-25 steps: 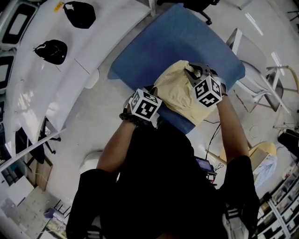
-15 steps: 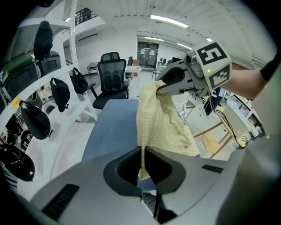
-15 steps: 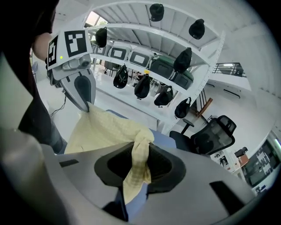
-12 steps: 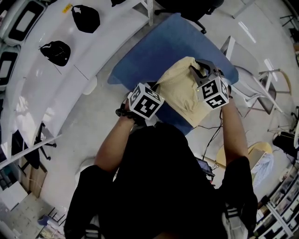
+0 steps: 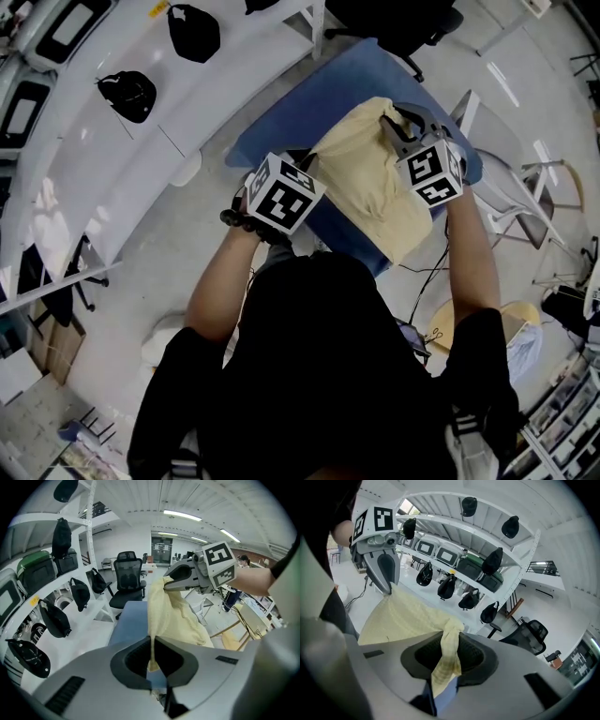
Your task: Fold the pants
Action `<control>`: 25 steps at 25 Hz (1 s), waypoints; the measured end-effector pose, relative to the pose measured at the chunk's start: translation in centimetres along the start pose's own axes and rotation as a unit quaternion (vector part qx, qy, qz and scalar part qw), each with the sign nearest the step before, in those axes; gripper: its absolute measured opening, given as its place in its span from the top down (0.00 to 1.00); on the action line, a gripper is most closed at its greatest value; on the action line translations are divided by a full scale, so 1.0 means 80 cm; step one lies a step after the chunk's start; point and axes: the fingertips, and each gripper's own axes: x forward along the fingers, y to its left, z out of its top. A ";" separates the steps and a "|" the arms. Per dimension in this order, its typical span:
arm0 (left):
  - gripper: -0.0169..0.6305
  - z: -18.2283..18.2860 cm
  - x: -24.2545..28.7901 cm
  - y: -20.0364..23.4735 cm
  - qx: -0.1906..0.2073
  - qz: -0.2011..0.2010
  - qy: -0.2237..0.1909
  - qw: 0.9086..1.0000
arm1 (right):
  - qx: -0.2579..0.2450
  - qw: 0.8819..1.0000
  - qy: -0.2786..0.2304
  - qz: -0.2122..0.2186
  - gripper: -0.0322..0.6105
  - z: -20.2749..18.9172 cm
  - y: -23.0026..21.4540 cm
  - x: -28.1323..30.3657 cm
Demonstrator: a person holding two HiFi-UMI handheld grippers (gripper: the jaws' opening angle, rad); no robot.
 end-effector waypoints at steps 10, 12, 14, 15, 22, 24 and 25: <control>0.93 -0.004 -0.018 0.089 -0.014 0.066 0.007 0.998 | -0.013 0.999 -0.039 0.024 0.83 0.070 -0.011 0.064; 0.92 -0.005 -0.017 0.109 -0.015 0.074 0.013 0.997 | -0.005 0.998 -0.043 0.034 0.83 0.079 -0.013 0.079; 0.92 -0.013 -0.008 0.130 -0.018 0.077 0.025 0.997 | 0.009 0.998 -0.038 0.047 0.82 0.081 -0.013 0.097; 0.92 -0.018 0.000 0.140 -0.020 0.076 0.031 0.996 | 0.011 0.998 -0.034 0.054 0.82 0.080 -0.010 0.110; 0.92 -0.064 0.075 0.207 -0.038 0.034 0.072 0.996 | 0.018 0.996 0.022 0.087 0.82 0.051 0.011 0.220; 0.92 -0.073 0.095 0.224 -0.045 0.015 0.080 0.996 | 0.019 0.995 0.035 0.096 0.82 0.043 0.014 0.248; 0.92 -0.078 0.105 0.233 -0.049 0.006 0.084 0.995 | 0.019 0.994 0.042 0.100 0.82 0.041 0.015 0.262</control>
